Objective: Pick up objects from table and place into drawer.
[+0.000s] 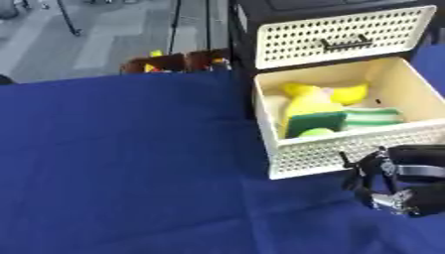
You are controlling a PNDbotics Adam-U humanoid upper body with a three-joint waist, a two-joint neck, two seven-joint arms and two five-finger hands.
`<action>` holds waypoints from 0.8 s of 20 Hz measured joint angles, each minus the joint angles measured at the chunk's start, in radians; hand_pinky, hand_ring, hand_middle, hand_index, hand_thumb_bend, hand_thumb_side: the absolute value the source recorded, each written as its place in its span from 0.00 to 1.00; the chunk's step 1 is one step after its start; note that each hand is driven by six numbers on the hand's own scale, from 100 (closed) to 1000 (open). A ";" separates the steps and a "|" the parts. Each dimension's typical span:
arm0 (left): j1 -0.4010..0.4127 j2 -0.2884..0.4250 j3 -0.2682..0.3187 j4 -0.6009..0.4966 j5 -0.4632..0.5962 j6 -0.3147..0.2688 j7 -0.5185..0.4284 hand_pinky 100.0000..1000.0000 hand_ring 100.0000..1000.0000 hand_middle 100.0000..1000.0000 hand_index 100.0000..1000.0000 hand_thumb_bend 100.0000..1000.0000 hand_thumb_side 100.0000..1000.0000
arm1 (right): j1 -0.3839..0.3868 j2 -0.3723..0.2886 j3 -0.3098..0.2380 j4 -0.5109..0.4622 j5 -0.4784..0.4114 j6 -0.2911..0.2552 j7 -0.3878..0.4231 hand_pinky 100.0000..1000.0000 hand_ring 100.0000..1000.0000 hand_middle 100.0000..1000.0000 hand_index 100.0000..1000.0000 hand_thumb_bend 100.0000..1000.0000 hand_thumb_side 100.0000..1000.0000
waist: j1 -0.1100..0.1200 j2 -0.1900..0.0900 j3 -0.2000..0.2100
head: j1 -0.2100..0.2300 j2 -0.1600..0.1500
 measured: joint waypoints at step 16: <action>0.004 -0.014 0.000 0.000 0.003 0.004 -0.001 0.36 0.53 0.57 0.72 0.14 0.96 | -0.103 0.032 0.020 0.061 0.005 0.235 -0.025 0.49 0.74 0.77 0.88 0.00 1.00 | -0.003 0.011 0.016 | -0.021 -0.026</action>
